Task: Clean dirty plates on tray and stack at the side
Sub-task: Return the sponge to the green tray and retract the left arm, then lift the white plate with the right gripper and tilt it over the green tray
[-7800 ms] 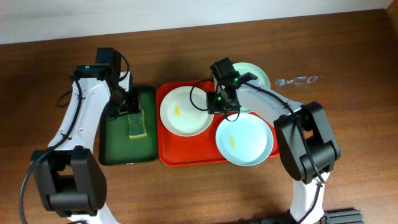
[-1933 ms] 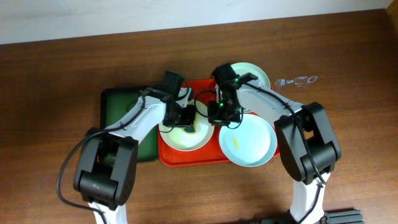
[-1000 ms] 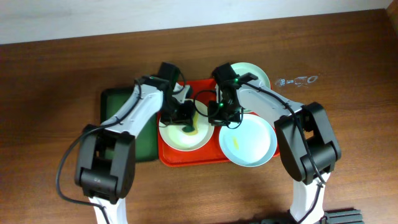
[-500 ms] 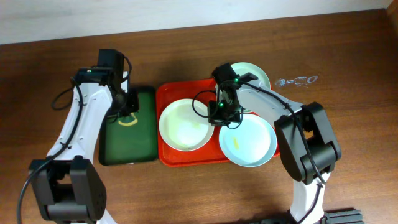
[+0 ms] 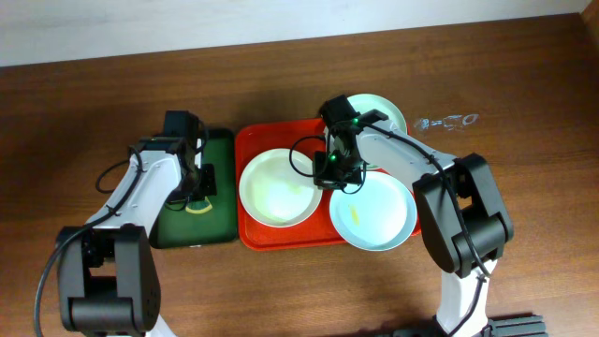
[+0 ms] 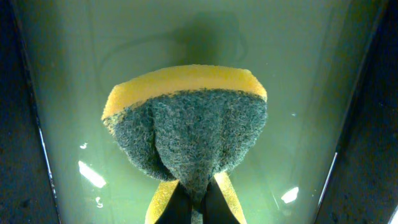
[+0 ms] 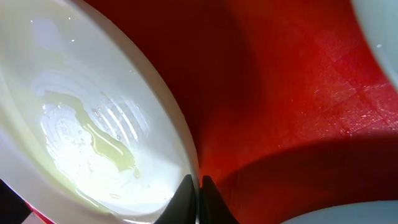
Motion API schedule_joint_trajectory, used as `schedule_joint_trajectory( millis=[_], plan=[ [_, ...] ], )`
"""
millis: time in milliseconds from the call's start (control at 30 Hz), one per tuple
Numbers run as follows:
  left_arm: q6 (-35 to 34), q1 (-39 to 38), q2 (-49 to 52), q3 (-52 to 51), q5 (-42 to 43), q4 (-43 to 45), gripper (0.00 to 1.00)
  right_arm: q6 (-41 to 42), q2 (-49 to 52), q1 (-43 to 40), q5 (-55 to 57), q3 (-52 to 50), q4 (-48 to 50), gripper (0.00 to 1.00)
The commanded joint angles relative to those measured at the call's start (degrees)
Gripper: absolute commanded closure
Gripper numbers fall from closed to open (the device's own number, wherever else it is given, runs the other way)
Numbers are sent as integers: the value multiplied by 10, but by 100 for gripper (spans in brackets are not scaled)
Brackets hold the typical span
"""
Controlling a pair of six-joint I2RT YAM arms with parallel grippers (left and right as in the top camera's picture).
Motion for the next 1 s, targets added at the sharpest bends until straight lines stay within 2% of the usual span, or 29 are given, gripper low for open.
schedule_joint_trajectory(
  millis=[0, 200, 233, 267, 333, 467, 533, 633, 700, 833, 967],
  plan=[
    [12, 0, -4, -5, -8, -1, 100, -2, -7, 4, 4, -4, -2, 95],
    [12, 0, -4, -28, -8, 3, 95, -2, -7, 4, 4, -4, -2, 95],
    [12, 0, -4, -32, -8, 6, 89, -2, -7, 4, 4, -4, -2, 96],
    [12, 0, -4, -32, -8, 6, 68, -2, -7, 4, 4, -4, -2, 95],
    [6, 0, -7, -23, -6, -1, 51, -2, -7, 4, 4, -4, -2, 96],
    [-17, 23, -51, 35, -3, -34, 39, -2, -7, 4, 4, -4, 0, 95],
    [-57, 68, -99, 94, 2, -68, 30, -2, -7, 4, 4, -4, 0, 94],
    [-61, 126, -139, 126, 50, -73, 24, -1, -7, 4, 4, -4, 0, 82],
    [-78, 193, -171, 130, 57, -73, 1, -2, -7, 4, 4, -4, 0, 71],
    [-77, 261, -175, 129, 57, -73, 1, -1, -7, 4, 19, -4, 1, 69],
    [-77, 266, -175, 129, 57, -75, 1, -1, -7, 4, 36, -4, 5, 69]
  ],
)
